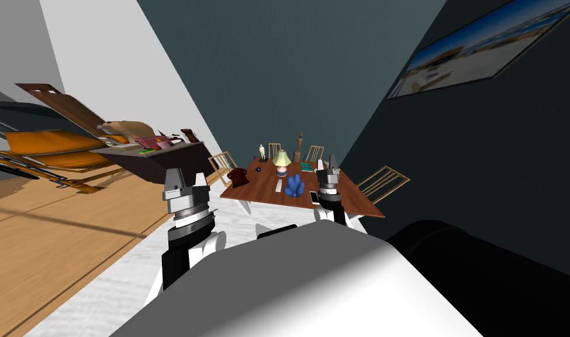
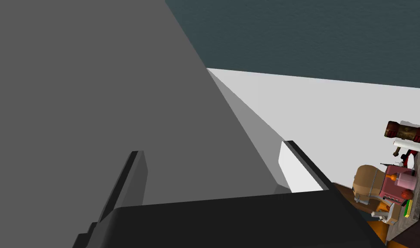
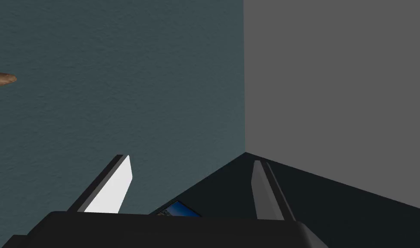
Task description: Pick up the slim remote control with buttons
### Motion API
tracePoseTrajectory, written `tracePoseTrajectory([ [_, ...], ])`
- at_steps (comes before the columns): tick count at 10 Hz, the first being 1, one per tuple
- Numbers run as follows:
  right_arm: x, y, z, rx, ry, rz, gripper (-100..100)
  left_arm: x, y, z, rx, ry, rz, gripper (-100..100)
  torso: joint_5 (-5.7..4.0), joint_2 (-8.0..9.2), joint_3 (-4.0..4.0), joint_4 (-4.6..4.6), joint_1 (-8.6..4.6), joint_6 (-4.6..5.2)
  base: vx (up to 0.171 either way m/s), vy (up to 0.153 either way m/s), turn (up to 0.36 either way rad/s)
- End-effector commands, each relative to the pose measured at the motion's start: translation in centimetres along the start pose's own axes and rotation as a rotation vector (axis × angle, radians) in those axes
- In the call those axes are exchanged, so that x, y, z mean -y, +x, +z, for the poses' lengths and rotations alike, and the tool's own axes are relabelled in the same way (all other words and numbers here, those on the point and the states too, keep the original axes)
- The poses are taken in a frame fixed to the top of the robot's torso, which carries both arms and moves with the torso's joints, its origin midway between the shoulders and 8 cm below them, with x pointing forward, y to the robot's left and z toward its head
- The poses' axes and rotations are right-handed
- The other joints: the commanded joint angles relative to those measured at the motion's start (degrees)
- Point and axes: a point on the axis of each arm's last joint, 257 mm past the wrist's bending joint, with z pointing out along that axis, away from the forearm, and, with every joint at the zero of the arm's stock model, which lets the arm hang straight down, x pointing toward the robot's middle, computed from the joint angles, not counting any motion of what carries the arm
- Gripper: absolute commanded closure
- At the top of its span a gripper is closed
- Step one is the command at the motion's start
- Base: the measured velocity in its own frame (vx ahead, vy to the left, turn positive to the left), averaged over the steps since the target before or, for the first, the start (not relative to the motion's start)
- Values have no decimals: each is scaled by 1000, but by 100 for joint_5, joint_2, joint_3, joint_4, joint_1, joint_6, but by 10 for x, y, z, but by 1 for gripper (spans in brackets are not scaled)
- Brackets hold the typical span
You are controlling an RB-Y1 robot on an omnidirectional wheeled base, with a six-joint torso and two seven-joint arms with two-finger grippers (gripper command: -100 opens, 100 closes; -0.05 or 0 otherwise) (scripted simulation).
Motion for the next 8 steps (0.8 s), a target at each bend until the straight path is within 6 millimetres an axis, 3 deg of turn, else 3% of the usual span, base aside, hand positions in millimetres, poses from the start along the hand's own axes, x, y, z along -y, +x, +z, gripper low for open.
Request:
tracePoseTrajectory([
  [1,0,3,-1,-40,0,-24,-100,0,0,0,0,0,0,0,0,0,0,0,0,0,-2,24,85],
  [8,7,16,-7,-229,4,-184,-100,0,0,0,0,0,0,0,4,4,2,1,18,-3,-11,56,138],
])
